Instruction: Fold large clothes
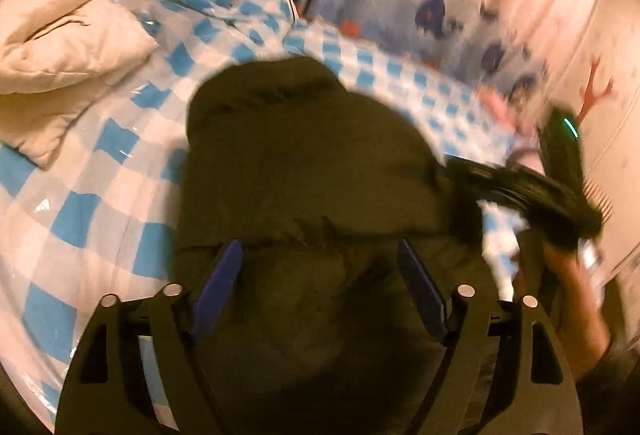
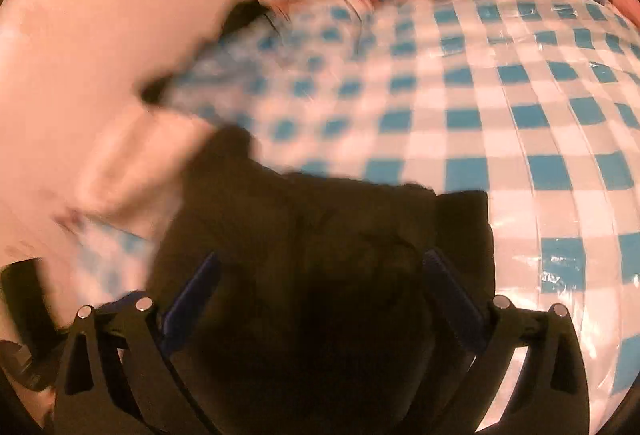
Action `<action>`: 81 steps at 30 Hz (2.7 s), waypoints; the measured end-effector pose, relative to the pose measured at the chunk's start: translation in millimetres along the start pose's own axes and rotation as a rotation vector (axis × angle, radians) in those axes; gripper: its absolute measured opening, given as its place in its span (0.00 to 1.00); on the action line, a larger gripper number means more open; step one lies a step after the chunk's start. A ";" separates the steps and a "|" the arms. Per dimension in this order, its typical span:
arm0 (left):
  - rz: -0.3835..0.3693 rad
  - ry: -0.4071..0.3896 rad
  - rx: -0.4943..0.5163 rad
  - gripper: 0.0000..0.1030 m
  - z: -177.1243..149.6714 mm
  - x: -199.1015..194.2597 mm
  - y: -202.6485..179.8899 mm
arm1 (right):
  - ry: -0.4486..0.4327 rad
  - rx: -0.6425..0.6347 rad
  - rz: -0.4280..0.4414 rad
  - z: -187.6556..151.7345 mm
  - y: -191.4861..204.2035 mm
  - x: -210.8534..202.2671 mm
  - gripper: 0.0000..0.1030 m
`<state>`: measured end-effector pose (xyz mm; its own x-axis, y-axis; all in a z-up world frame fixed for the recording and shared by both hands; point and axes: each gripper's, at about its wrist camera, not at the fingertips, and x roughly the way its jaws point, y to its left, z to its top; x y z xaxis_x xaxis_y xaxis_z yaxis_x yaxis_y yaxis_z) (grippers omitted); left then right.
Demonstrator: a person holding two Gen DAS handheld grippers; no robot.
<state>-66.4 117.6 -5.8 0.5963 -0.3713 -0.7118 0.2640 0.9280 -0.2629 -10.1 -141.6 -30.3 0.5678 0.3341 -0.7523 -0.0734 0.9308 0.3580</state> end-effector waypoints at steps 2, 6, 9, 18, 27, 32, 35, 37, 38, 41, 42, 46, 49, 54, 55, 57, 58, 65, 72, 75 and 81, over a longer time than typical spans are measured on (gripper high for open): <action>0.009 -0.006 0.034 0.76 -5.4 6.4 -9.0 | 0.101 0.038 -0.020 -9.0 -17.5 45.5 0.95; 0.011 0.009 0.075 0.76 -7.3 -2.0 -18.0 | 0.157 0.145 -0.002 -21.4 -54.2 45.9 0.94; 0.007 -0.017 0.080 0.77 -10.3 -26.1 -22.4 | 0.093 0.103 0.020 -27.0 -46.3 -4.2 0.94; 0.106 0.022 0.193 0.78 -57.0 -36.5 -41.1 | 0.224 0.010 0.017 -119.5 -40.2 -21.3 0.94; 0.212 0.027 0.232 0.82 -89.4 -58.4 -60.5 | 0.185 0.015 -0.023 -158.1 -37.4 -64.0 0.94; 0.225 0.051 0.215 0.82 -98.9 -66.1 -66.3 | 0.200 -0.041 -0.110 -159.2 -30.0 -68.5 0.94; 0.261 0.070 0.236 0.82 -101.2 -69.3 -72.8 | 0.243 -0.062 -0.135 -159.4 -23.6 -59.1 0.94; 0.268 0.055 0.243 0.82 -103.1 -80.2 -78.7 | 0.180 -0.041 -0.126 -156.8 -17.7 -77.0 0.94; 0.274 0.050 0.253 0.82 -104.3 -85.3 -82.3 | 0.163 -0.042 -0.116 -158.7 -12.8 -84.5 0.94; 0.289 0.031 0.283 0.82 -110.1 -102.1 -93.1 | 0.076 -0.048 -0.086 -167.6 0.4 -115.9 0.94; 0.289 0.023 0.286 0.82 -112.5 -108.8 -95.8 | 0.041 -0.045 -0.074 -173.4 5.6 -127.9 0.94; 0.286 0.000 0.270 0.82 -120.2 -130.9 -101.1 | -0.044 -0.023 -0.053 -188.0 15.5 -159.4 0.94; 0.292 -0.005 0.251 0.82 -125.5 -142.6 -101.6 | -0.065 -0.025 -0.074 -200.4 28.1 -174.0 0.94; 0.312 0.002 0.246 0.83 -130.8 -155.4 -101.0 | -0.076 -0.048 -0.136 -210.7 50.8 -189.2 0.94; 0.314 0.002 0.246 0.84 -131.2 -156.8 -101.0 | -0.081 -0.051 -0.141 -211.8 52.4 -190.2 0.94; 0.322 0.005 0.244 0.84 -130.0 -160.0 -99.4 | -0.088 -0.059 -0.157 -209.1 59.0 -191.7 0.94; 0.324 0.006 0.241 0.84 -129.1 -161.1 -98.5 | -0.090 -0.063 -0.167 -207.1 62.7 -192.0 0.94; 0.333 0.009 0.206 0.84 -121.1 -167.9 -88.5 | -0.084 -0.106 -0.199 -201.8 86.4 -188.9 0.94; 0.324 0.050 0.171 0.85 -118.9 -162.3 -75.5 | -0.054 -0.099 -0.234 -197.3 92.6 -183.7 0.94; 0.318 0.066 0.159 0.84 -117.9 -159.8 -70.6 | -0.041 -0.090 -0.236 -195.1 93.5 -181.7 0.94; 0.321 0.071 0.146 0.85 -115.1 -159.6 -65.1 | -0.017 -0.097 -0.250 -190.7 99.8 -176.5 0.94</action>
<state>-266.1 120.0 49.9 0.6139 -0.0533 -0.7876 0.1801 0.9809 0.0740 -274.0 -79.5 32.7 0.5917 0.0898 -0.8012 -0.0069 0.9943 0.1063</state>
